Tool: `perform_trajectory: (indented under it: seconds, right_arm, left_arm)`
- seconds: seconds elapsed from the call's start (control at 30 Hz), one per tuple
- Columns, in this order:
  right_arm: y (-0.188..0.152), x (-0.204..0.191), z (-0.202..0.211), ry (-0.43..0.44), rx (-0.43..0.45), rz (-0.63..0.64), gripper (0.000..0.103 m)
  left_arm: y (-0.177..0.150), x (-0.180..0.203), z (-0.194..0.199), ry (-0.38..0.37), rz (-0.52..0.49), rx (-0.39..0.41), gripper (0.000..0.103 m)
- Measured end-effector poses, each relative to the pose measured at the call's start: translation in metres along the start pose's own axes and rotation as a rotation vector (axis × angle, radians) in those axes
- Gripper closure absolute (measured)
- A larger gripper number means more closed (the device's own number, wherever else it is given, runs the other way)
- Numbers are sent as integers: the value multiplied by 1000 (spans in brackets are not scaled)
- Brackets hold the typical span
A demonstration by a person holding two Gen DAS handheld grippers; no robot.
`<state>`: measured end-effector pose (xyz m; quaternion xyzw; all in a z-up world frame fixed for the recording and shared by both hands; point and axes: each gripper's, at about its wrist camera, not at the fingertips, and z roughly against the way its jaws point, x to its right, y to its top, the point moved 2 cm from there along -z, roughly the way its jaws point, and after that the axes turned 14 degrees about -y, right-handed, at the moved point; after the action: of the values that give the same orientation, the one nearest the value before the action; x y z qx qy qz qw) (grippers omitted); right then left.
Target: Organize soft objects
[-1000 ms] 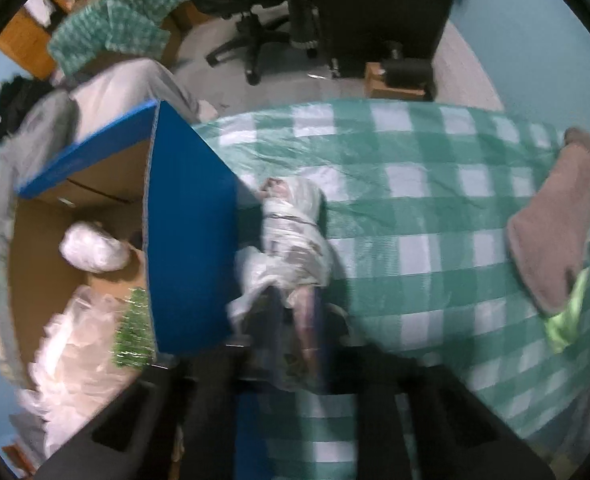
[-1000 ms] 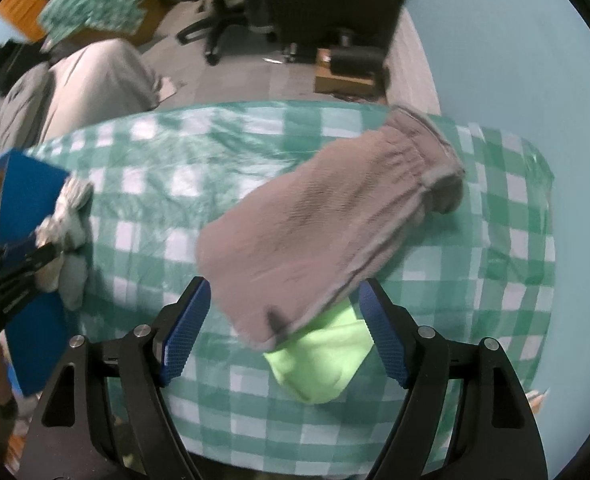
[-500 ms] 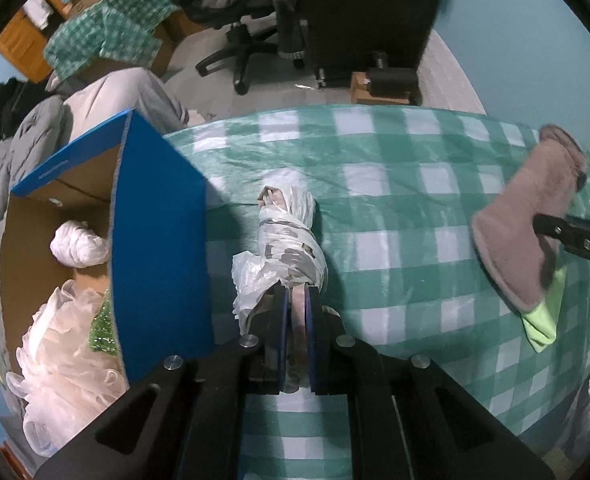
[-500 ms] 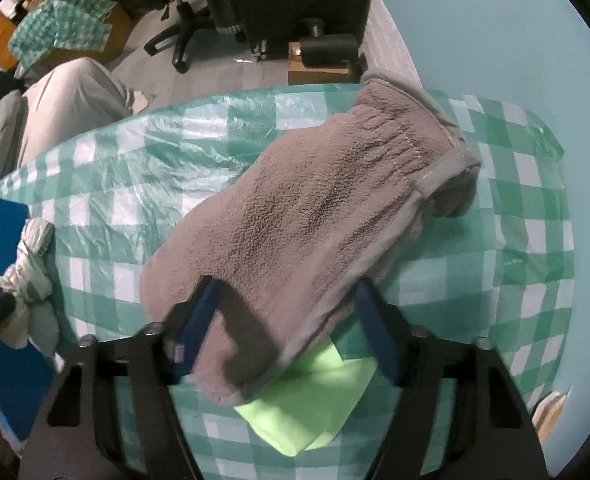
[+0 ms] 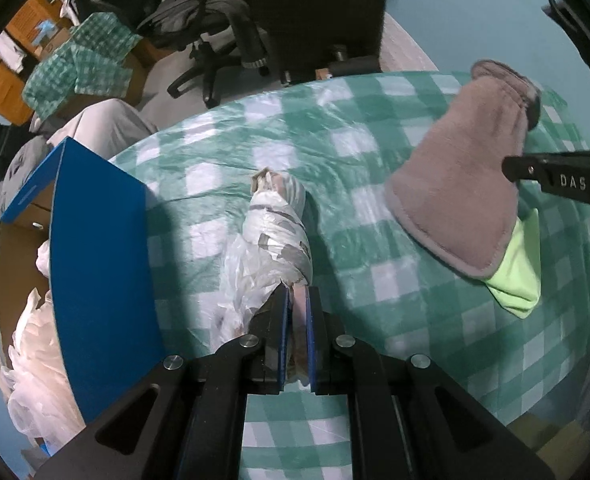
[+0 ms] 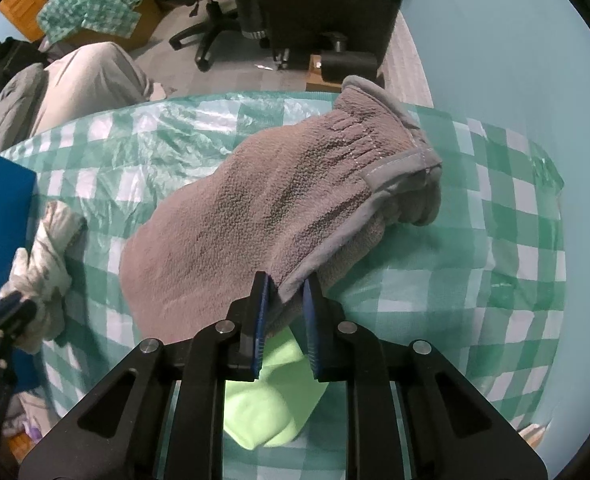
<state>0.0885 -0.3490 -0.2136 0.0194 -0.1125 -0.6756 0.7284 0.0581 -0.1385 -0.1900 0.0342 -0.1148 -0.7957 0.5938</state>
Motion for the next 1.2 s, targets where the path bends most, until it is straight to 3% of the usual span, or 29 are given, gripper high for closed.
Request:
perform_trajectory:
  seconds: [0.17, 0.23, 0.4, 0.43, 0.5, 0.57, 0.9, 1.2]
  right_arm:
    - [-9, 2, 6, 23, 3, 10, 88]
    - [-11, 1, 9, 31, 5, 14, 89]
    - [-15, -1, 14, 69, 2, 29, 89]
    - [-16, -2, 14, 82, -6, 34, 89]
    - [-18, -3, 14, 97, -23, 28, 74]
    - [-19, -2, 15, 112, -23, 11, 47]
    - [-25, 4, 14, 117, -35, -35, 37]
    - [-11, 16, 7, 120, -48, -110, 36]
  left_arm:
    - [-9, 7, 0, -9, 1, -5, 94]
    - [-12, 8, 1, -24, 11, -4, 89]
    - [-22, 0, 14, -72, 57, 51, 35]
    - [-23, -3, 19, -82, 70, 70, 32]
    - [-25, -7, 25, -102, 87, 93, 26]
    - [-24, -14, 30, -133, 109, 98, 22]
    - [-15, -49, 44, -217, 187, 109, 20]
    - [3, -68, 49, -223, 214, 111, 17]
